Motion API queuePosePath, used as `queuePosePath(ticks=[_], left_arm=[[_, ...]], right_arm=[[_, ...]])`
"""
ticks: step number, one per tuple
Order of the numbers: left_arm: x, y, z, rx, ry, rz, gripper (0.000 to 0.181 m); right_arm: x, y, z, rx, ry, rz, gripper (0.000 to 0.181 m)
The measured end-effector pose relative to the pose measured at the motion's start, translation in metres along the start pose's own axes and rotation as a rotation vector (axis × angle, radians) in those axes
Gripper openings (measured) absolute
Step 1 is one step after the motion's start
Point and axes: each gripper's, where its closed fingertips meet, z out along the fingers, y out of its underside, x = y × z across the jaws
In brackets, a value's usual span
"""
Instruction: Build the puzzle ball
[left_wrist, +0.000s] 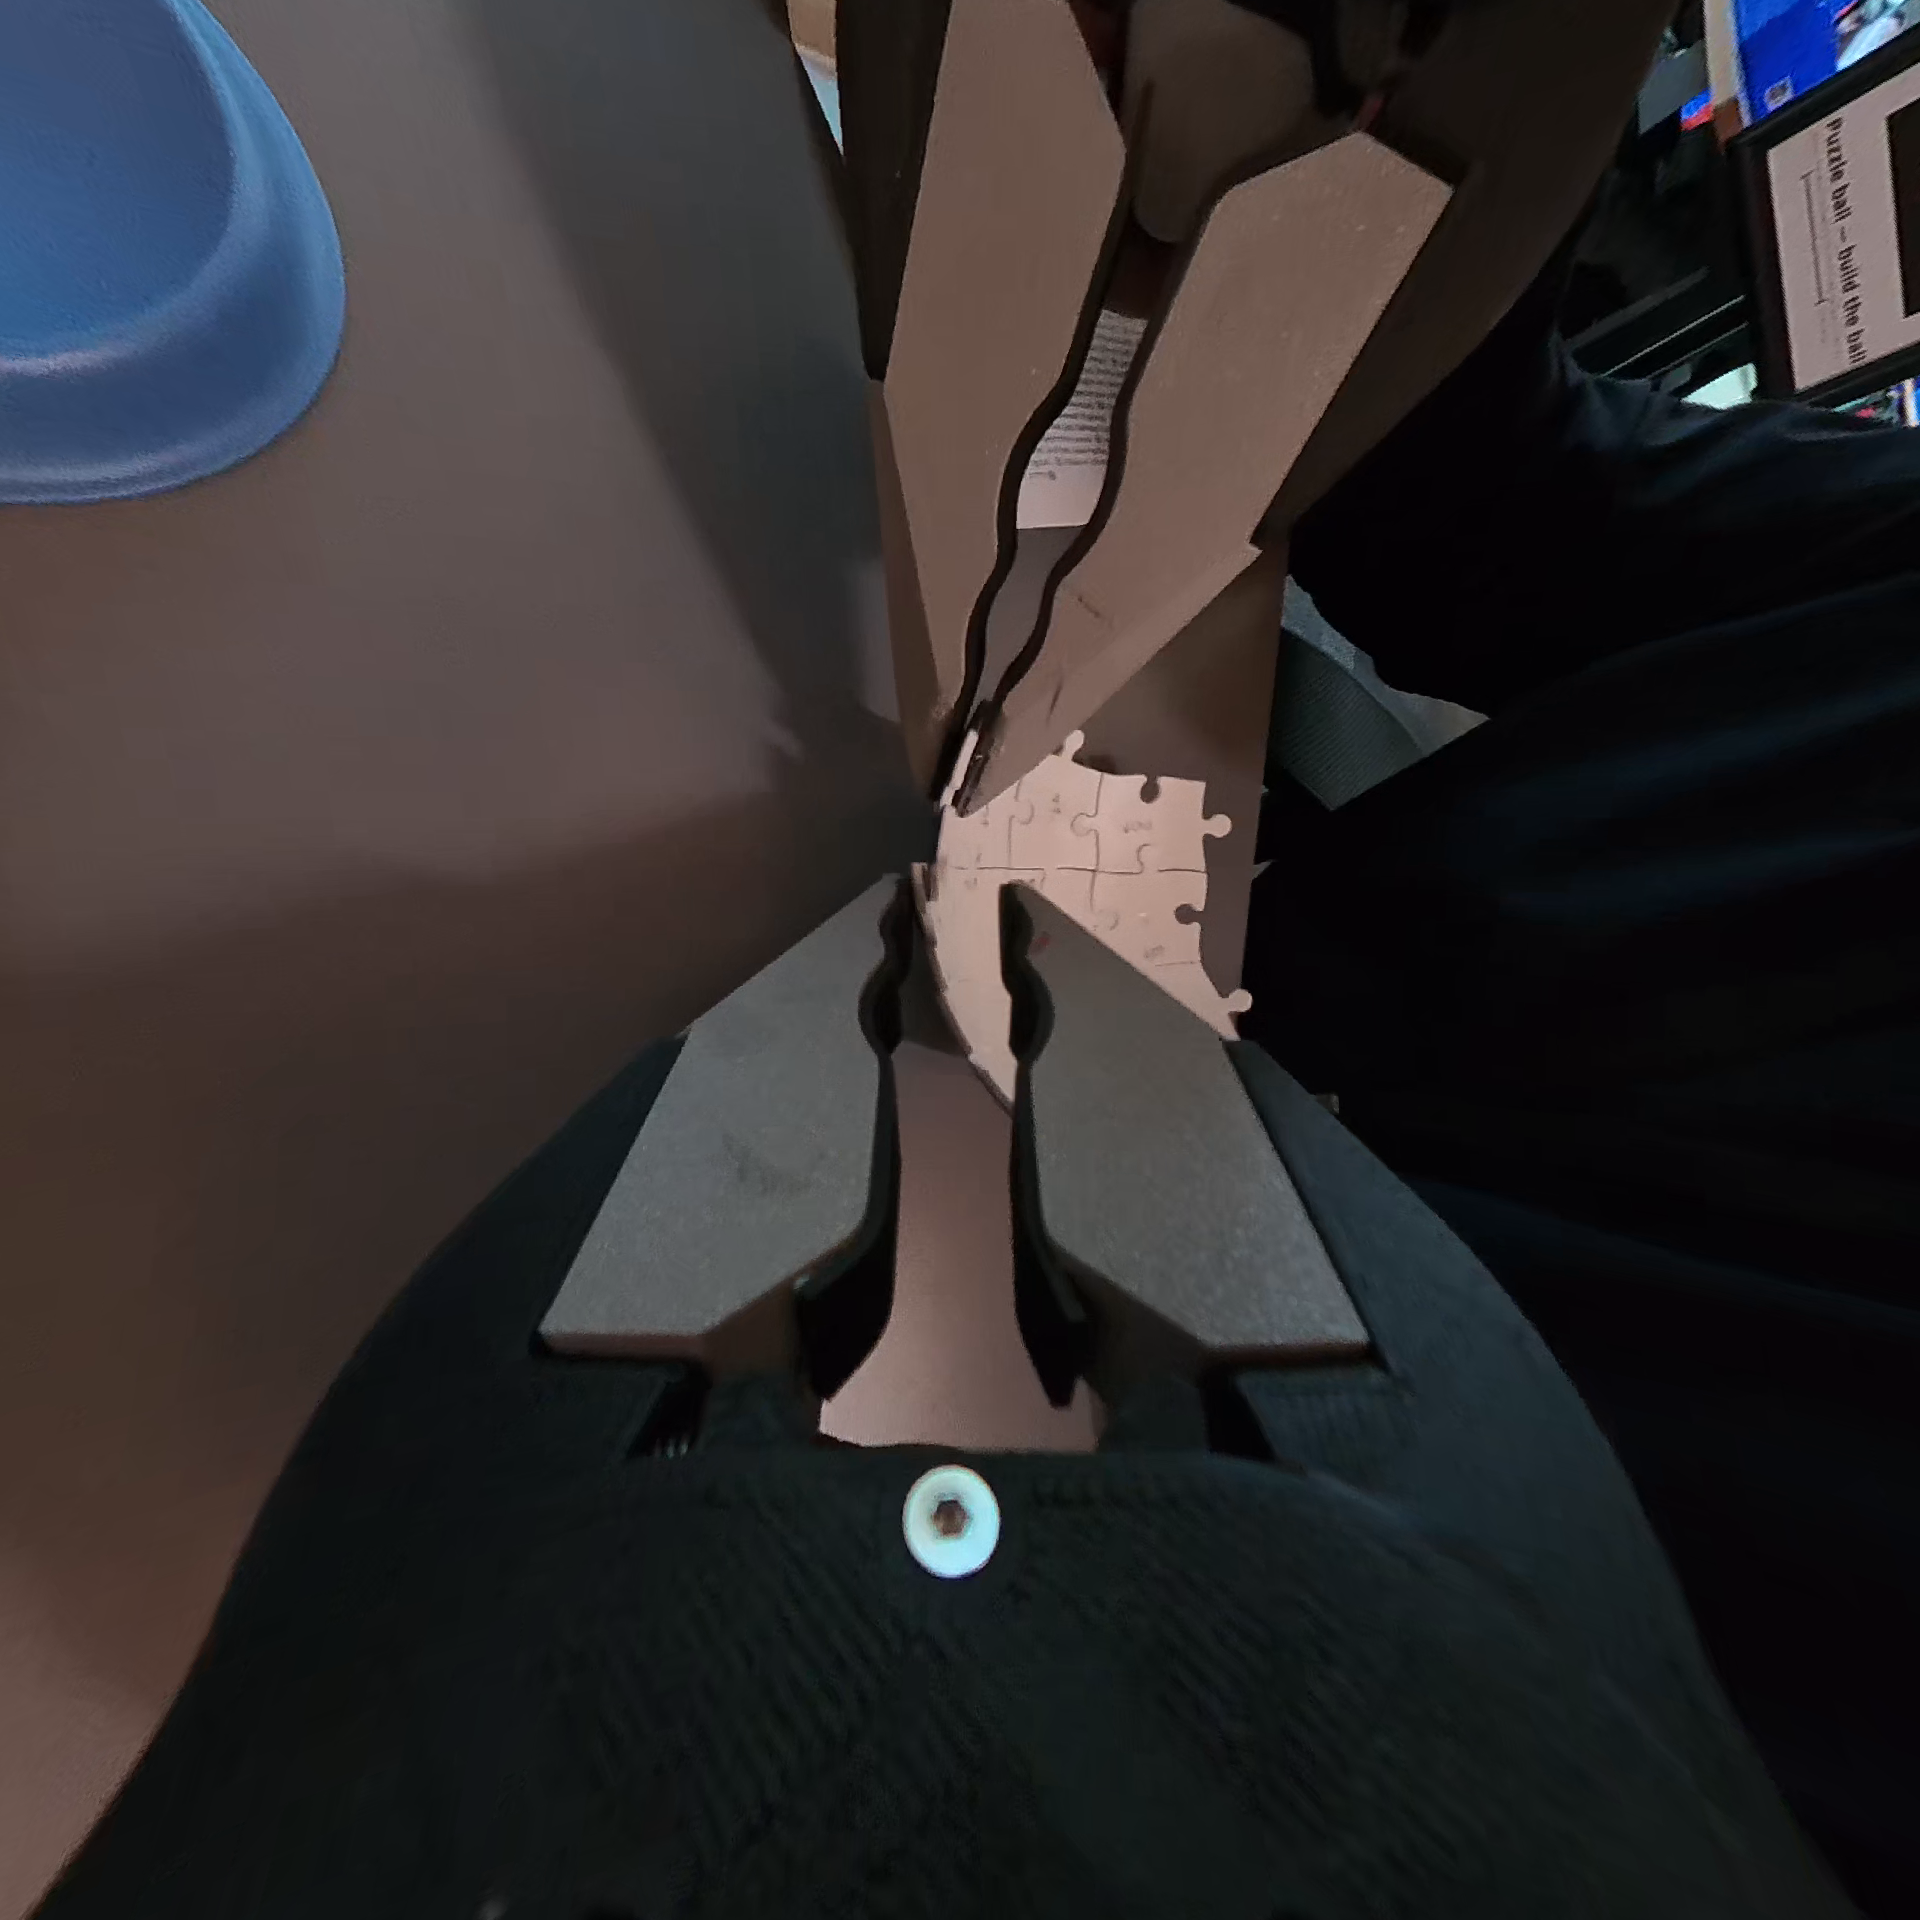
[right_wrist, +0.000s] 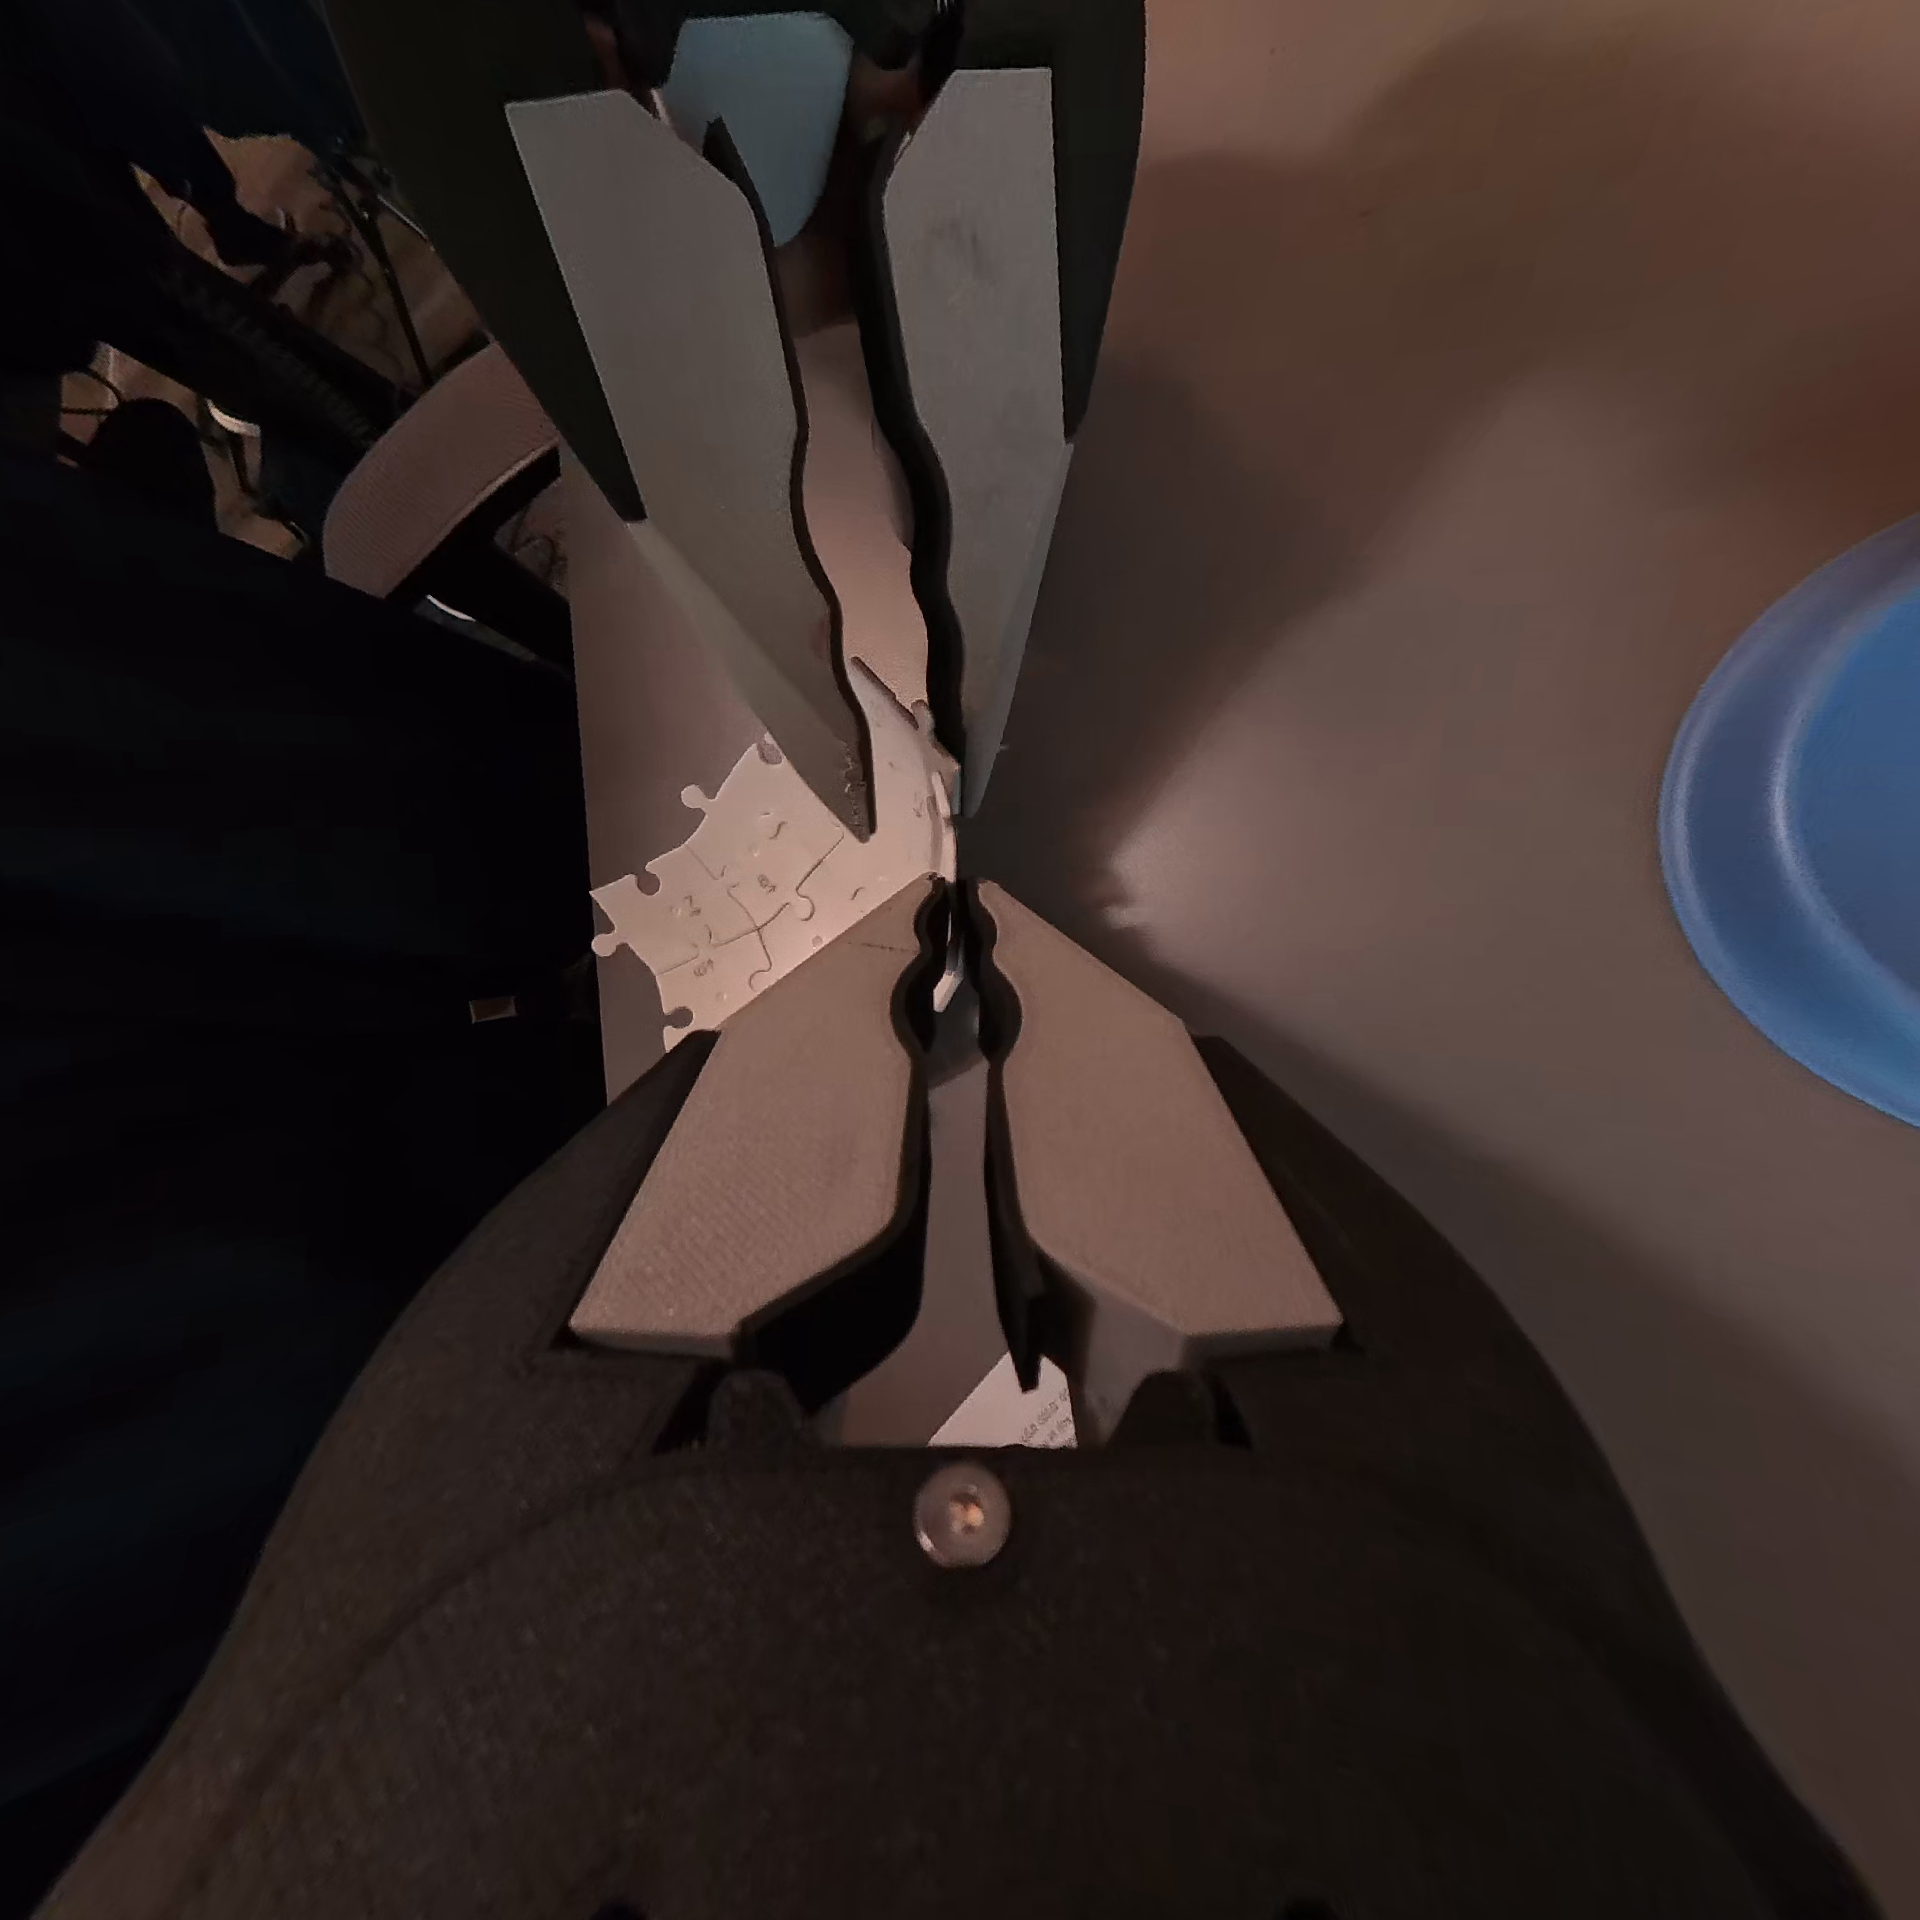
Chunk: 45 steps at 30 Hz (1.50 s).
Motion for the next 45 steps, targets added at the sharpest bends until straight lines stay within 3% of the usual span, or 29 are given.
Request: queuePosePath(ticks=[10, 29, 45], left_arm=[[-0.005, 0.001, 0.007, -0.039, -0.042, 0.026, 0.003], [0.000, 0.005, 0.009, -0.067, -0.041, 0.059, 0.002], [0.002, -0.002, 0.003, -0.044, -0.086, 0.103, 0.000]], right_arm=[[-0.002, 0.001, 0.002, -0.008, -0.010, 0.001, 0.000], [-0.006, 0.005, 0.003, -0.040, -0.001, -0.032, 0.000], [-0.011, 0.004, 0.005, 0.024, -0.144, 0.099, 0.002]])
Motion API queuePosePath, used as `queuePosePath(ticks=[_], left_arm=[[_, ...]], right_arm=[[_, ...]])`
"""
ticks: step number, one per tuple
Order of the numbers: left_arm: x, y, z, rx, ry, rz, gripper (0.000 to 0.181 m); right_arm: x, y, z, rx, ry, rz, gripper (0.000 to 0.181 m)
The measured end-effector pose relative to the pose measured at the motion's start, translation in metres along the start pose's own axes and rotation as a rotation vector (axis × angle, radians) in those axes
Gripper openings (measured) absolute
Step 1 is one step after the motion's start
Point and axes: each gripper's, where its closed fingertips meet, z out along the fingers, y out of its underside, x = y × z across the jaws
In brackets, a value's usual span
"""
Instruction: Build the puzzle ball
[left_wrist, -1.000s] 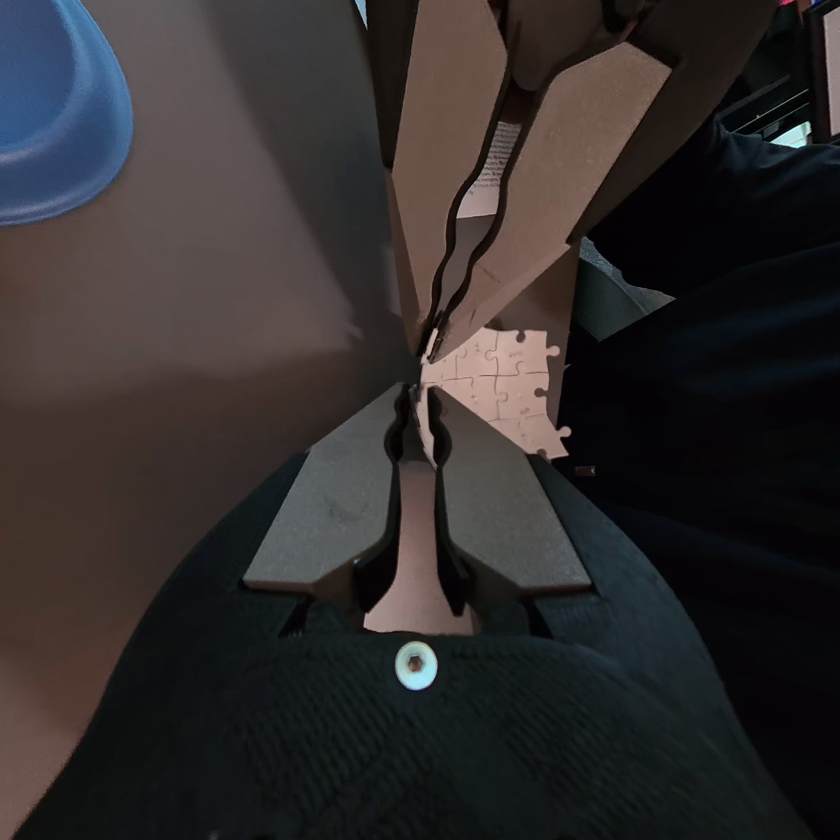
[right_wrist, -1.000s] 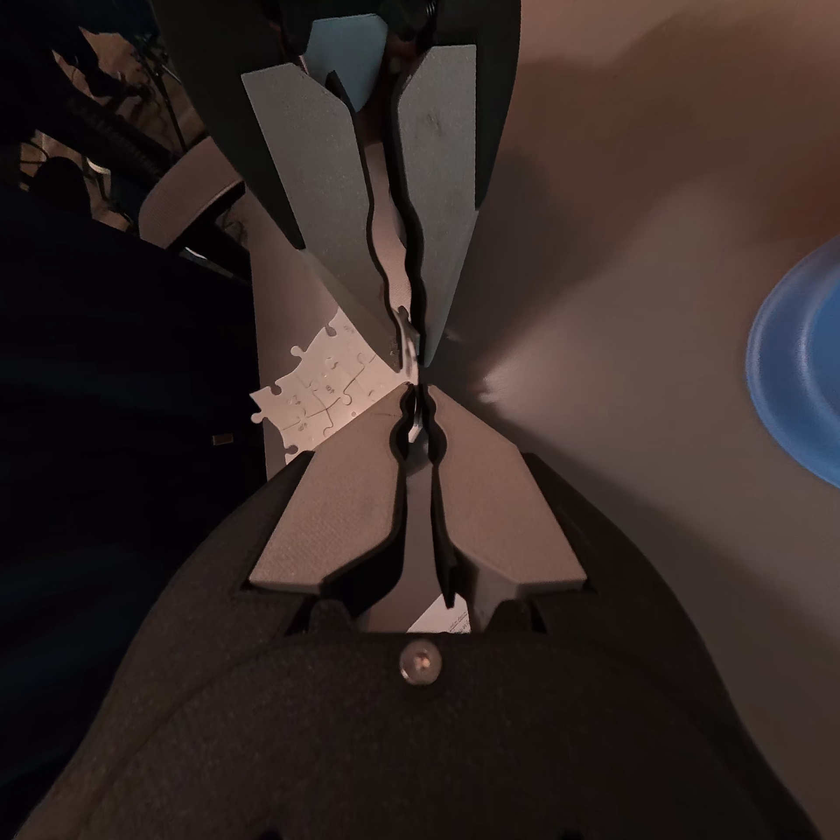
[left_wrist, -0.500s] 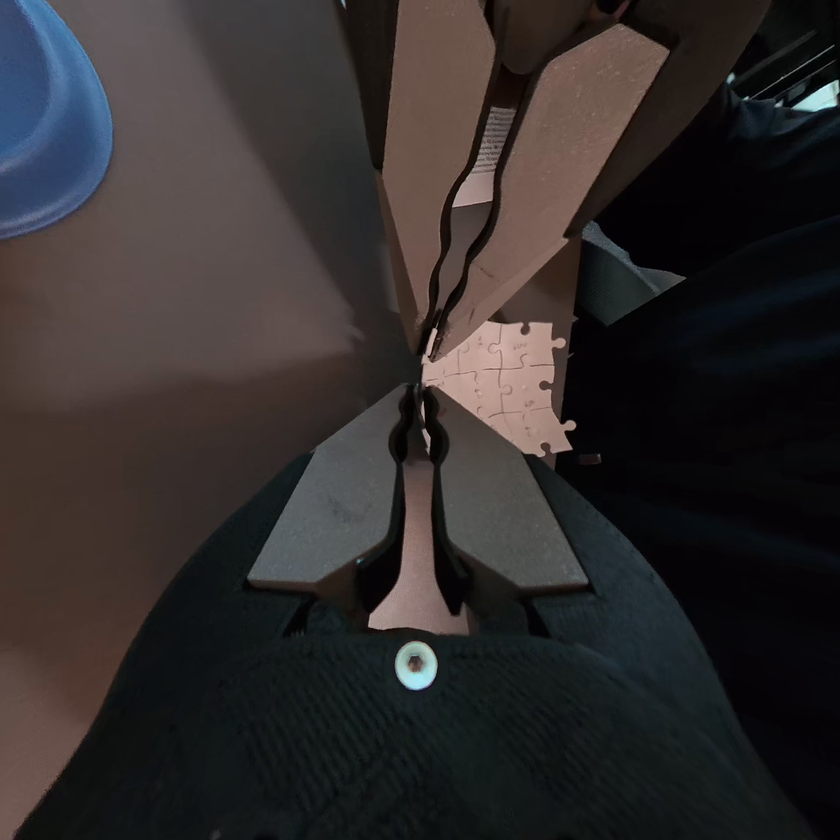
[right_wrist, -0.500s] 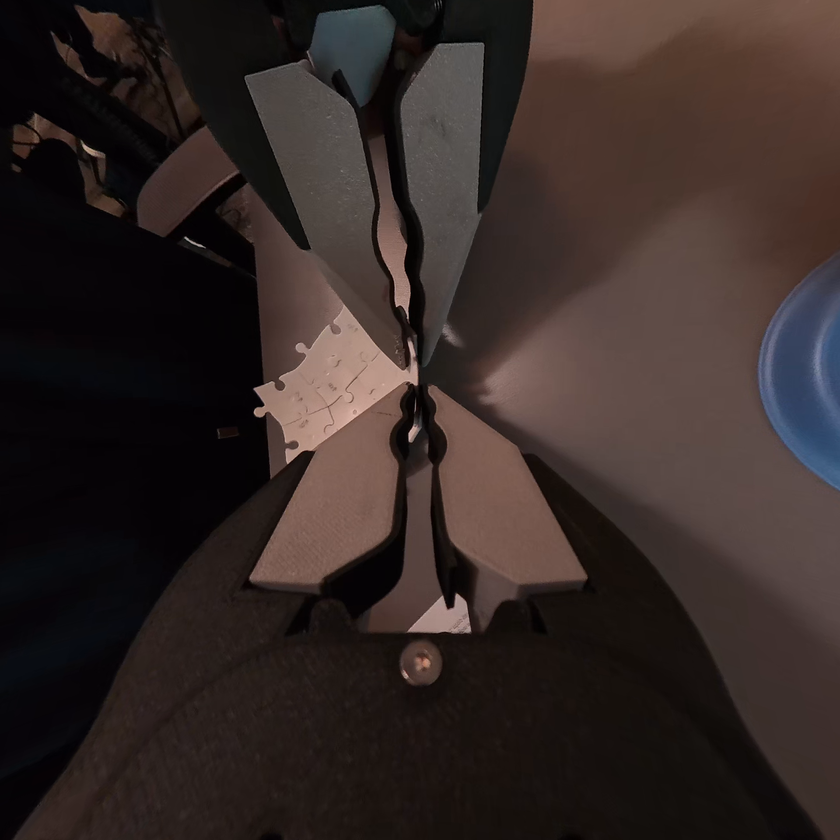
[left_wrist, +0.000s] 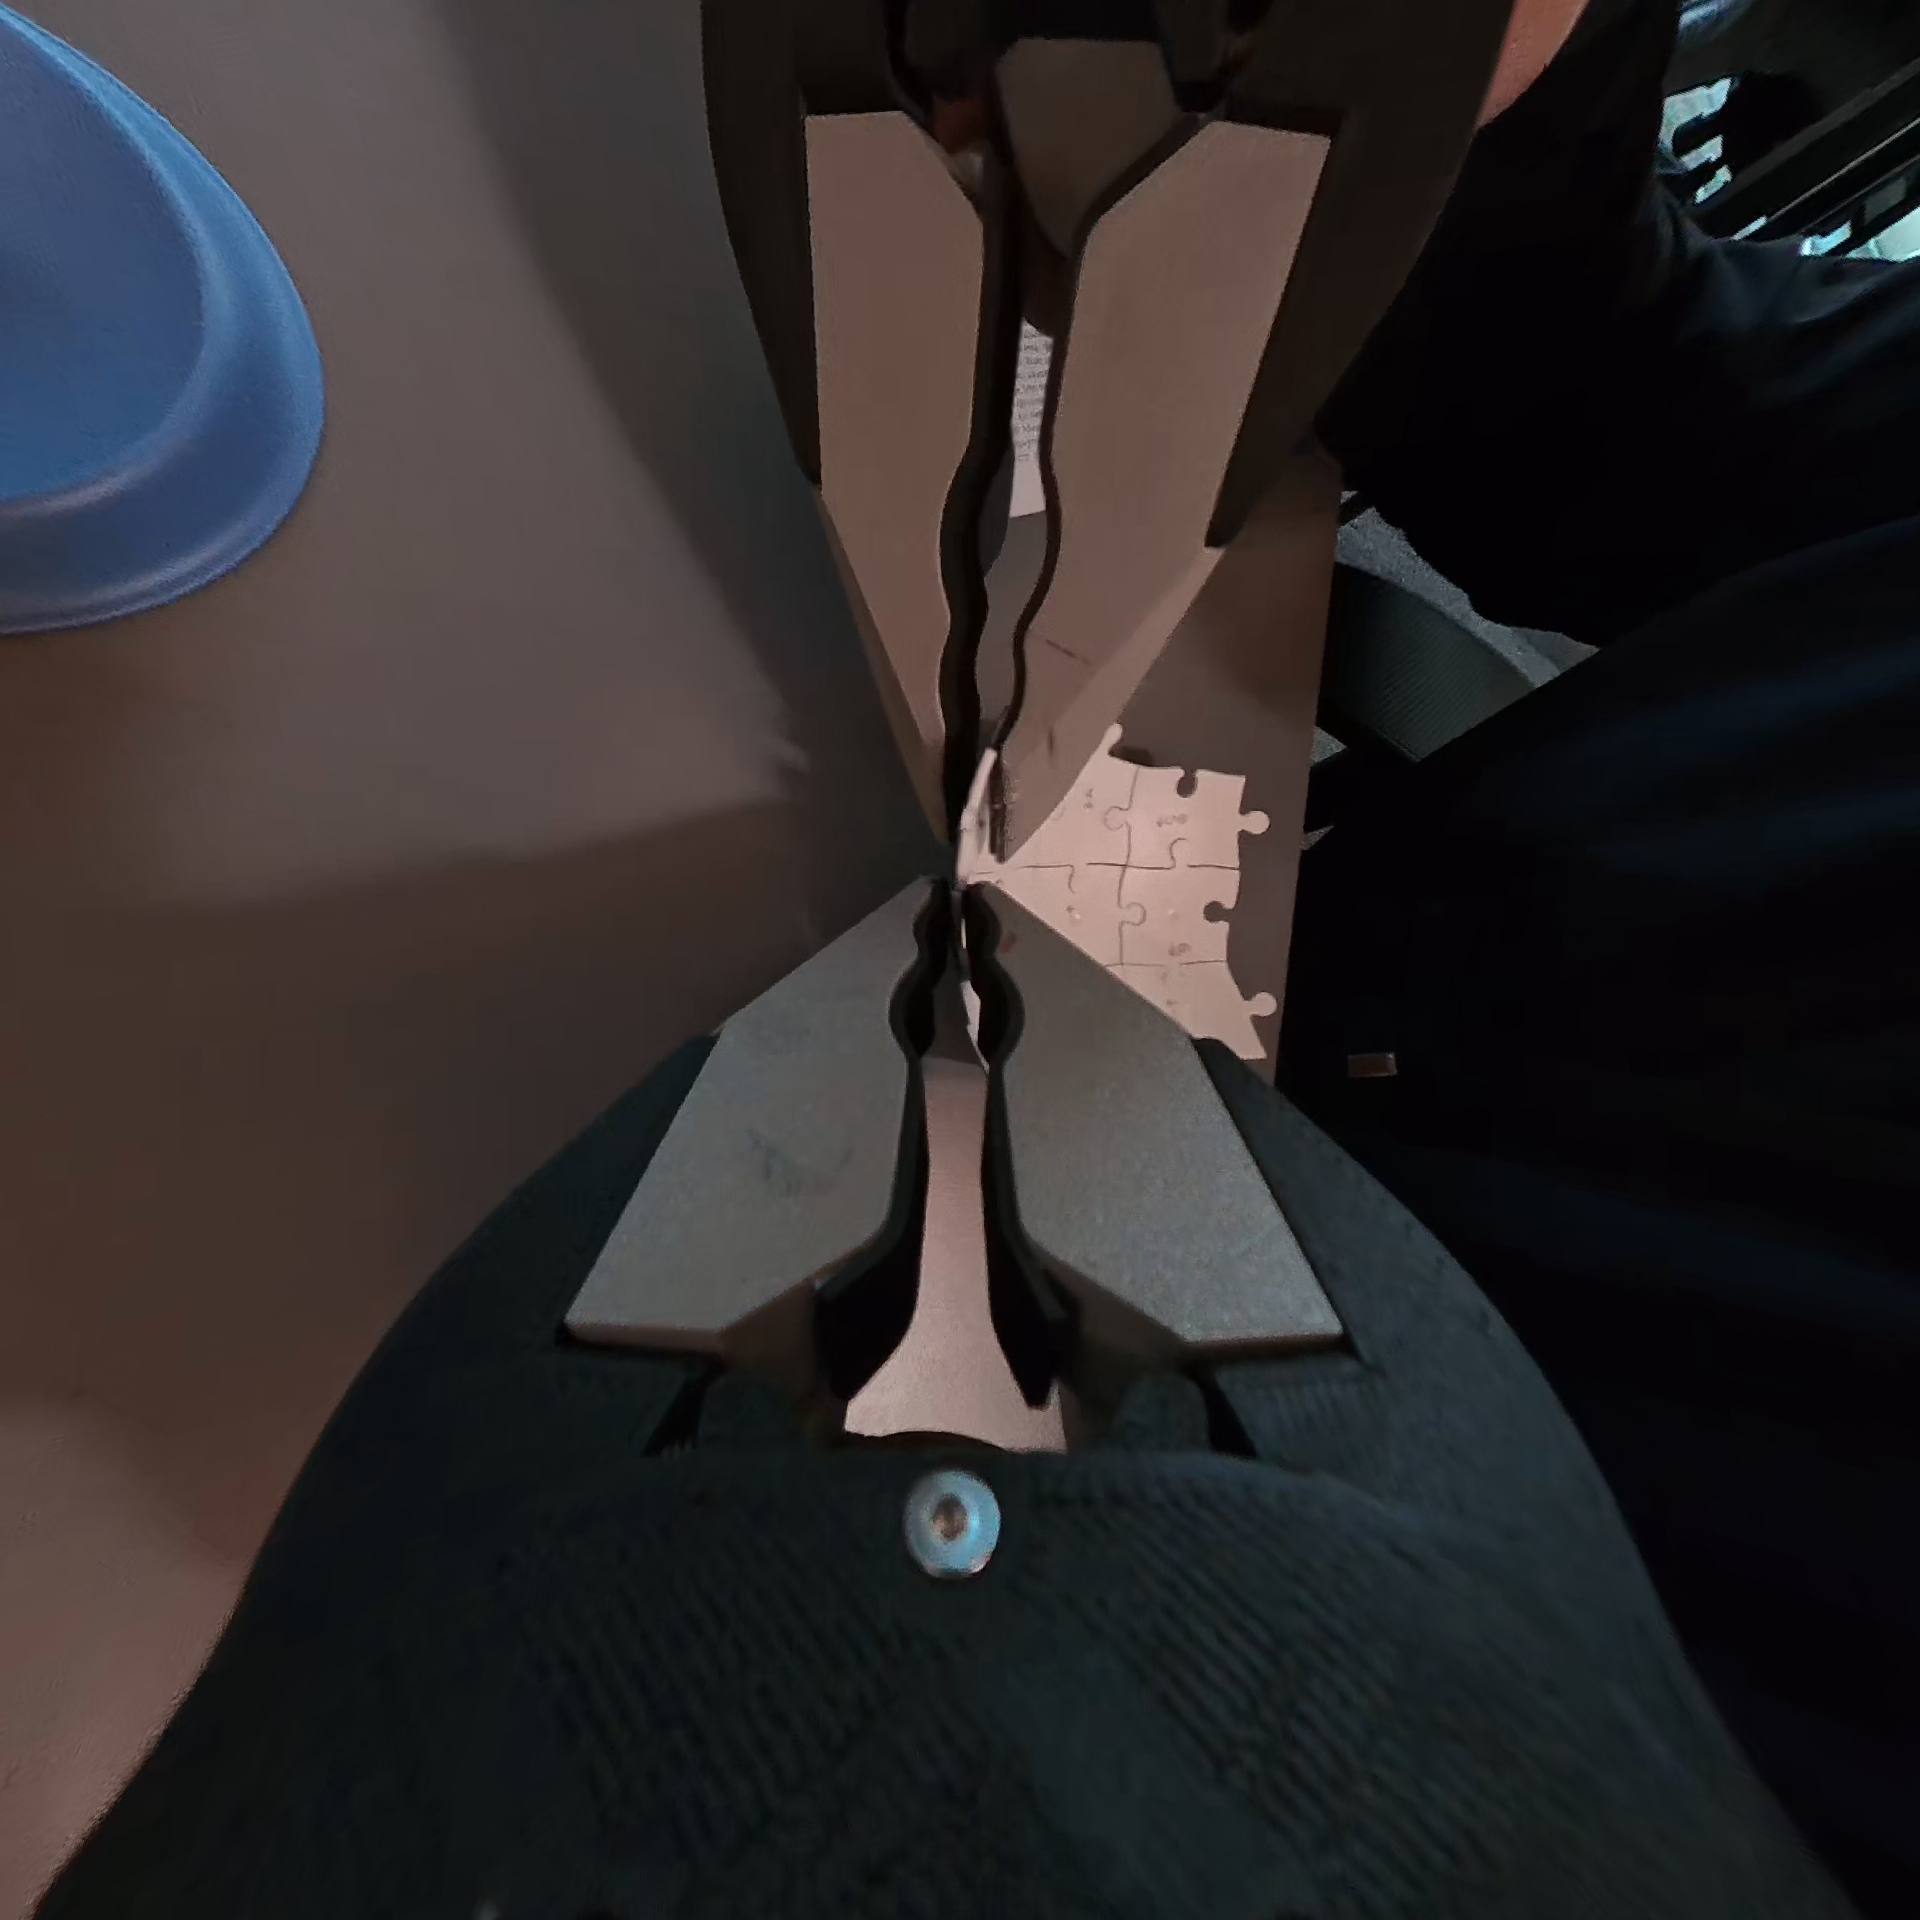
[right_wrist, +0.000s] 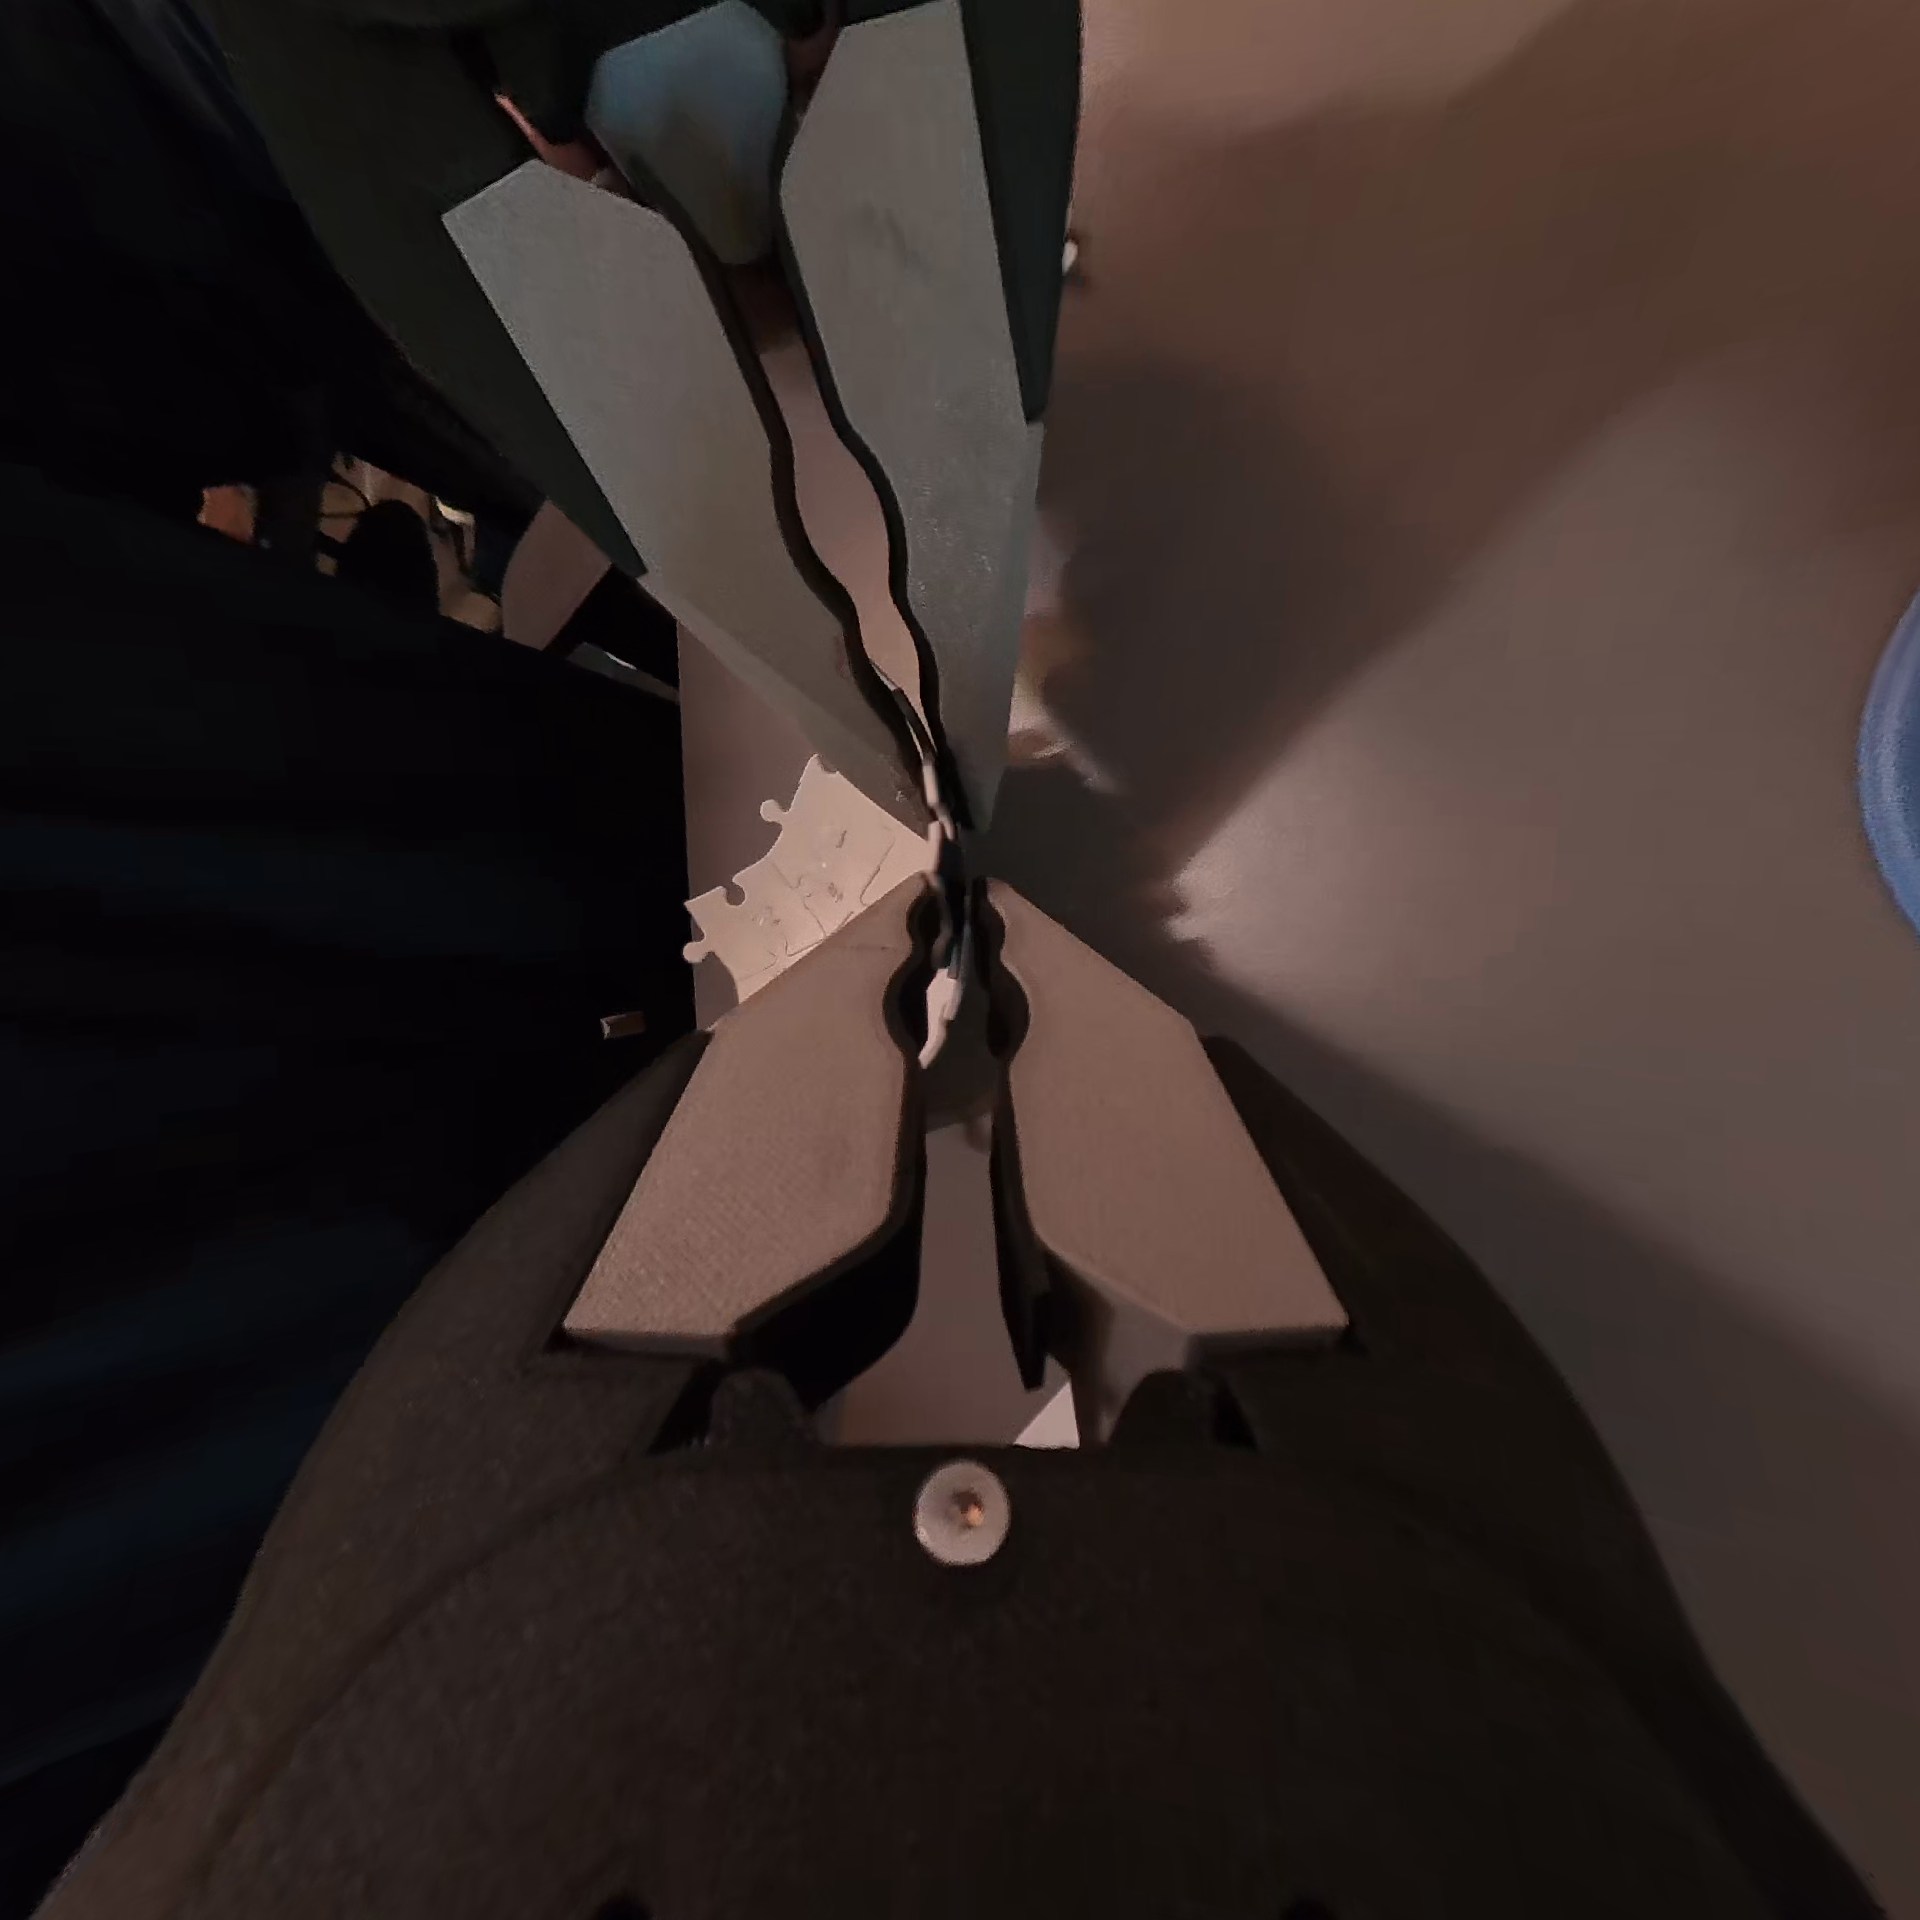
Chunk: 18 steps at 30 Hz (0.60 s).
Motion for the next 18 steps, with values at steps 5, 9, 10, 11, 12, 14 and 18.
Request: queuePosePath(ticks=[5, 9, 10, 11, 12, 14, 18], left_arm=[[0.0026, -0.0028, -0.0034, 0.027, 0.017, -0.015, 0.000], [0.0039, -0.0014, -0.0046, 0.022, 0.015, -0.008, 0.000], [0.0021, -0.0015, -0.0058, 0.024, 0.004, -0.007, 0.000], [-0.0003, -0.0020, -0.0078, 0.029, -0.008, -0.006, 0.000], [-0.0007, -0.0019, -0.0094, 0.030, -0.006, -0.010, 0.000], [0.0006, -0.0008, -0.0076, 0.031, -0.005, -0.009, 0.000], [-0.0020, -0.0033, -0.0095, 0.053, -0.024, -0.010, 0.000]], right_arm=[[-0.0028, -0.0027, -0.0025, 0.024, -0.003, -0.015, 0.000], [-0.0041, -0.0032, -0.0015, 0.025, 0.033, -0.059, 0.000], [-0.0028, -0.0051, -0.0013, 0.033, 0.046, -0.066, 0.000], [-0.0012, -0.0078, -0.0012, 0.048, 0.051, -0.068, 0.000], [-0.0015, -0.0090, -0.0007, 0.058, 0.039, -0.067, 0.000], [-0.0023, -0.0077, -0.0001, 0.057, 0.013, -0.051, 0.000], [-0.0028, -0.0093, -0.0033, 0.099, -0.022, -0.032, 0.004]])
